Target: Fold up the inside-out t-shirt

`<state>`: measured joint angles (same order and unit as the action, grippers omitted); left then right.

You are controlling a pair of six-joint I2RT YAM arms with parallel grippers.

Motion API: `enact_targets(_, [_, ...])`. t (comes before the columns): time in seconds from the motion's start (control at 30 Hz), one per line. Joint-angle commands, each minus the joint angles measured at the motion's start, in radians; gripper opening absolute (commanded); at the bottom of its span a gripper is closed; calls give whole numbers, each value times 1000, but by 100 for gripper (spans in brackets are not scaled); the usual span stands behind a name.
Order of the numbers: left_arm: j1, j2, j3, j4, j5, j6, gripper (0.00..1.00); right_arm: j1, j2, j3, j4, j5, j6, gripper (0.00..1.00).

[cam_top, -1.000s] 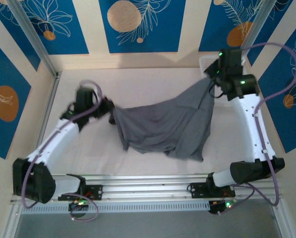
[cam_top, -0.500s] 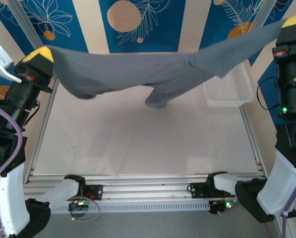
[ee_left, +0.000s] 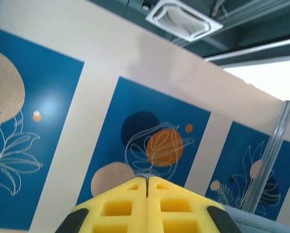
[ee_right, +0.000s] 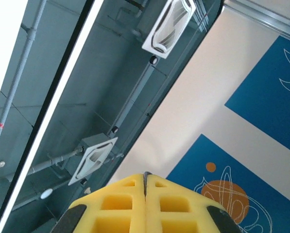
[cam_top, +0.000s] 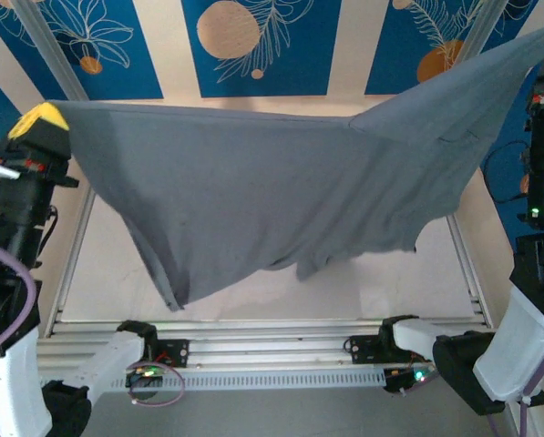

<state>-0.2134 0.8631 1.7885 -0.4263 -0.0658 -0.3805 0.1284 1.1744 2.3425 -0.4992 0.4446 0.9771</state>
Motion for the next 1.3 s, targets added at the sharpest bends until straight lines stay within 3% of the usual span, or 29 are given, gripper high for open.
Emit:
enact_targets(0.0, [5,1,51,73,-15,28,0,-7,-16,32,109,26,-3,0])
enact_targets(0.17, [6,20,72,174,227,15,0,-8,-9,81,133,-29,2,0])
enact_targets(0.23, [5,19,77,196,250,5,0,-13,-16,90,135,-32,16,0])
enact_targets(0.43, [5,44,90,165,207,-8,0,-30,-6,88,160,-8,-10,0])
enact_targets(0.63, [5,158,130,68,121,22,0,-29,124,81,125,14,-44,0])
enact_targets(0.9, [14,428,79,-4,3,136,0,10,407,16,29,-10,19,0])
enact_targets(1.03, [79,567,-39,84,-14,91,0,48,607,19,13,28,28,0])
enact_targets(1.13, [137,740,-46,95,-34,16,0,49,841,145,6,-34,56,0])
enact_targets(1.17, [159,812,-30,95,-23,-12,10,48,948,233,2,-67,56,13])
enact_targets(1.23, [194,954,46,92,46,-29,45,44,1170,486,3,-164,-5,53])
enact_targets(1.27, [211,1027,110,76,97,-36,60,38,1285,634,-21,-207,-18,80])
